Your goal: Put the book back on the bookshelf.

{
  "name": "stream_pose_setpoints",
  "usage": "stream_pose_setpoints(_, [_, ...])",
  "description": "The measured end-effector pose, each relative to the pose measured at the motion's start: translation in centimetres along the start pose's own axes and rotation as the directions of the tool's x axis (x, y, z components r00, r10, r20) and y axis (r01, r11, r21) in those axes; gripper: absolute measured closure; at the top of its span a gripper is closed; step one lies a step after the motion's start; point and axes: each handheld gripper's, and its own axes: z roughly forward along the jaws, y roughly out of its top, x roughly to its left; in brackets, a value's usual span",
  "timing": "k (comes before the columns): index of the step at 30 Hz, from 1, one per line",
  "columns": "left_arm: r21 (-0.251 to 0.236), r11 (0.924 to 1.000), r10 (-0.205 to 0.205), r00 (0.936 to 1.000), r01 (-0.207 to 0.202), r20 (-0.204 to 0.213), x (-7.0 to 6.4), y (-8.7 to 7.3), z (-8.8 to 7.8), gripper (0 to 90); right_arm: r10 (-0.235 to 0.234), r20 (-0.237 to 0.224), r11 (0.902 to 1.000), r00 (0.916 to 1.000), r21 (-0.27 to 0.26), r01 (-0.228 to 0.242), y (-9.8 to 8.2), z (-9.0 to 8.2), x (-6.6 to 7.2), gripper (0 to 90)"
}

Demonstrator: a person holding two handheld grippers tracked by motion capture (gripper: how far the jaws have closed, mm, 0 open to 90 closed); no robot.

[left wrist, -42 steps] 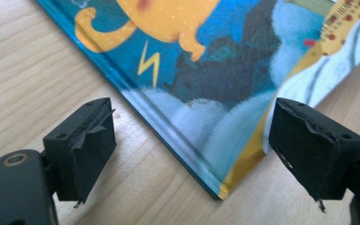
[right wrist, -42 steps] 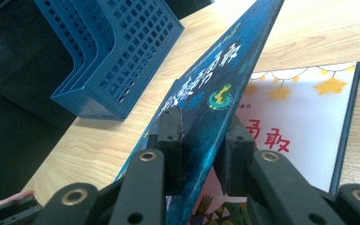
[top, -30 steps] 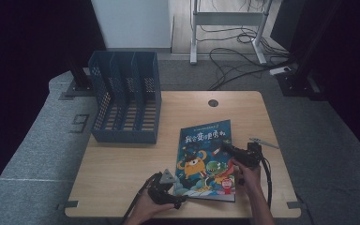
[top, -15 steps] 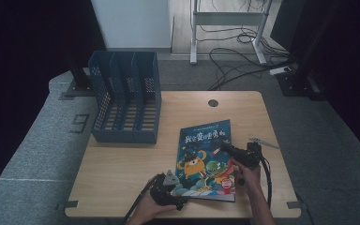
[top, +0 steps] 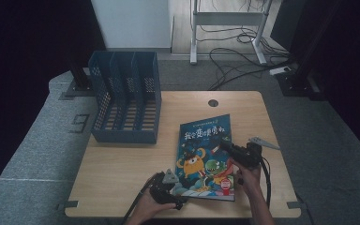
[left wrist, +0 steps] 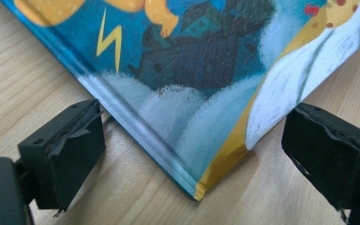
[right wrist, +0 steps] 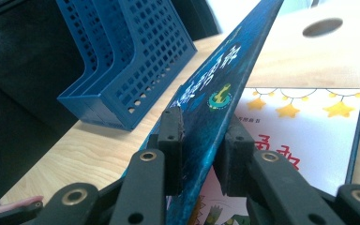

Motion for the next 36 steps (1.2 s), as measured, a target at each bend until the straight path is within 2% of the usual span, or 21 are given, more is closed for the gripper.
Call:
stream_pose_setpoints(11, [0.001, 1.0, 0.001, 0.9996, -0.001, -0.03, -0.1, 0.1, 0.2, 5.1, -0.069, -0.021, 0.996, 0.9974, -0.058, 0.068, 0.4, -0.6, 1.2, 73.3])
stream_pose_setpoints(19, [0.007, 1.0, -0.001, 0.9997, 0.002, -0.025, 0.0, 0.3, 0.2, 5.1, -0.097, -0.026, 0.9924, 0.995, -0.078, 0.095, 0.5, -0.7, 1.6, 73.4])
stream_pose_setpoints(28, [0.013, 0.9999, -0.008, 0.9998, 0.008, -0.02, 0.3, 0.5, 0.3, 5.1, -0.169, -0.03, 0.979, 0.9852, -0.121, 0.164, 1.0, -1.3, 3.2, 73.6])
stream_pose_setpoints(36, [0.016, 0.9997, -0.016, 0.9995, 0.017, -0.028, 0.4, 0.6, 0.3, 5.0, -0.184, -0.031, 0.9743, 0.9825, -0.138, 0.178, 1.0, -1.5, 3.4, 73.6])
